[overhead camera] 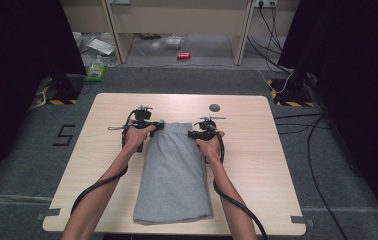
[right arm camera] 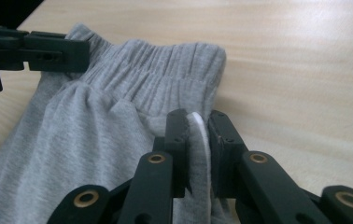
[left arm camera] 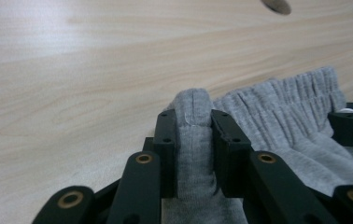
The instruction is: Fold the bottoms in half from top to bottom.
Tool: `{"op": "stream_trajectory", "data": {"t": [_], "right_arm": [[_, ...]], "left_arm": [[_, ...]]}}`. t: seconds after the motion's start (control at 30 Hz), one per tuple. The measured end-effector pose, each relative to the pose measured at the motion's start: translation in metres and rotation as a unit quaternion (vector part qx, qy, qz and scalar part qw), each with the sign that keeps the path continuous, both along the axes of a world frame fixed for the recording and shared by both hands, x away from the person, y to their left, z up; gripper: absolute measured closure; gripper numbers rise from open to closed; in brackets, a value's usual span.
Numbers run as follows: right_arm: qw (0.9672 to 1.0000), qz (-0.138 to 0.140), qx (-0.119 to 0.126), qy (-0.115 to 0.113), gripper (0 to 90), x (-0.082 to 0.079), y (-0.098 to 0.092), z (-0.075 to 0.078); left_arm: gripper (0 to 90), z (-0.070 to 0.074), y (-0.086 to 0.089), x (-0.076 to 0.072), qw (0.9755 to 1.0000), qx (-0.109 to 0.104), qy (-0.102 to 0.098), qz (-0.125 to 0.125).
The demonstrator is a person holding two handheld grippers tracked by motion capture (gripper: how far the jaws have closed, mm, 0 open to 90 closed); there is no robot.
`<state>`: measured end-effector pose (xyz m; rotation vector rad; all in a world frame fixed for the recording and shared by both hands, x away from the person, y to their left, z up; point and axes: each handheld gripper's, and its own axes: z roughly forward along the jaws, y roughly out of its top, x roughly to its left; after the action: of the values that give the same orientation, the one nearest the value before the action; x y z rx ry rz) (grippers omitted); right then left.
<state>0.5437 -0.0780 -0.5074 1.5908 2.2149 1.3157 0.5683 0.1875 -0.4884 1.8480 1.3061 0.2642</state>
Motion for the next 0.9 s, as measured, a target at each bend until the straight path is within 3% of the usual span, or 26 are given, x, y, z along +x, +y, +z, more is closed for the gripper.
{"op": "stream_trajectory", "data": {"t": [0.23, 0.33, 0.47, 0.57, 0.67, 0.9], "right_arm": [[0.9994, -0.003, 0.017, -0.030, 80.2, 0.003, -0.003, 0.022], [0.9989, -0.005, 0.020, -0.042, 80.2, 0.004, -0.005, 0.033], [0.9982, 0.000, 0.015, -0.057, 80.2, 0.006, -0.006, 0.045], [0.9976, 0.008, 0.016, -0.066, 80.2, 0.005, -0.008, 0.050], [0.9966, 0.016, 0.024, -0.077, 80.2, 0.001, -0.011, 0.053], [0.9940, 0.043, 0.042, -0.092, 80.1, -0.018, -0.018, 0.058]], "left_arm": [[73.1, 0.022, -0.001, -0.001, 0.9995, -0.006, -0.031, 0.001], [73.2, 0.038, 0.001, -0.001, 0.9986, -0.022, -0.047, 0.005], [73.2, 0.053, 0.000, -0.007, 0.9976, -0.014, -0.067, -0.004], [73.2, 0.060, 0.003, -0.011, 0.9971, -0.019, -0.073, -0.013], [73.2, 0.065, 0.007, -0.017, 0.9963, -0.032, -0.076, -0.023], [73.2, 0.075, 0.011, -0.046, 0.9933, -0.024, -0.098, -0.057]]}}
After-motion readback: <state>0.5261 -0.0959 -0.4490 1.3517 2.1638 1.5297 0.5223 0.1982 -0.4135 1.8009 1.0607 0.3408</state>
